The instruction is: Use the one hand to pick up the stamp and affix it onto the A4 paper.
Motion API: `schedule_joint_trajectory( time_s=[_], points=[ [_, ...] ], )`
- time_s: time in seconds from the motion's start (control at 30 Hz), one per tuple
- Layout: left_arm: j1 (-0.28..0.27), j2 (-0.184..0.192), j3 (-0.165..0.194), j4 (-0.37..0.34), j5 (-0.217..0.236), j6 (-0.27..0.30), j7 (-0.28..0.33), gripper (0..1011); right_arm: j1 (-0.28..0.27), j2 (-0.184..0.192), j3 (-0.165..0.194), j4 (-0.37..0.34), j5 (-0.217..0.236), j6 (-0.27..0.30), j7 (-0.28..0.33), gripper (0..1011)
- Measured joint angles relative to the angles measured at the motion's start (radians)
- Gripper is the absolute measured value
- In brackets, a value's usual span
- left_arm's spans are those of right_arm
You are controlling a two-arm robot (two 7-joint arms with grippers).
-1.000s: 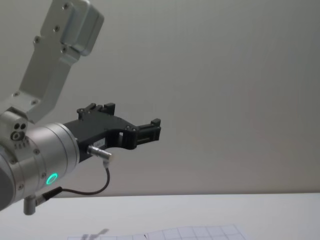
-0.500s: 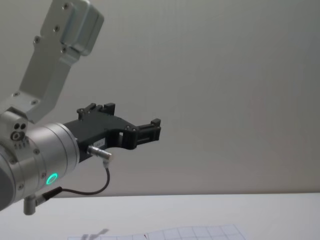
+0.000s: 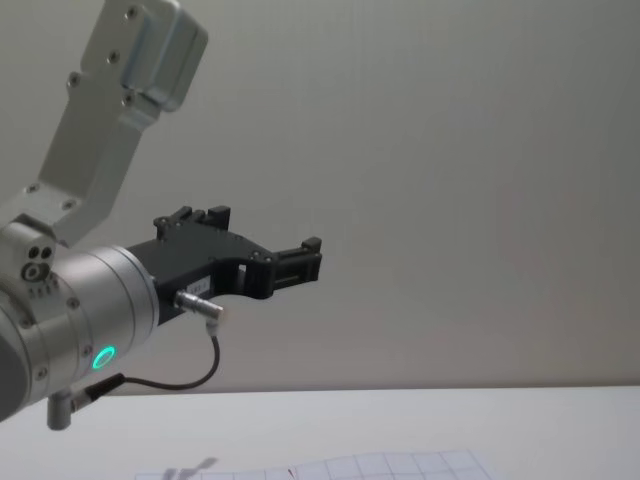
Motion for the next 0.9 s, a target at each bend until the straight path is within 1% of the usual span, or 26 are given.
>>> schedule_joint_trajectory(
  time_s=[0.53, 0.8, 0.9],
  points=[
    [0.0, 0.0, 0.0, 0.0, 0.0, 0.0, 0.0, 1001, 0.006, -0.01, -0.002, 0.013, 0.005, 0.015, 0.0, 220],
    [0.0, 0.0, 0.0, 0.0, 0.0, 0.0, 0.0, 1001, 0.022, -0.022, -0.003, 0.016, 0.008, -0.012, -0.003, 220],
    [0.0, 0.0, 0.0, 0.0, 0.0, 0.0, 0.0, 1001, 0.035, -0.028, 0.0, 0.006, 0.019, -0.029, -0.005, 220]
  ],
)
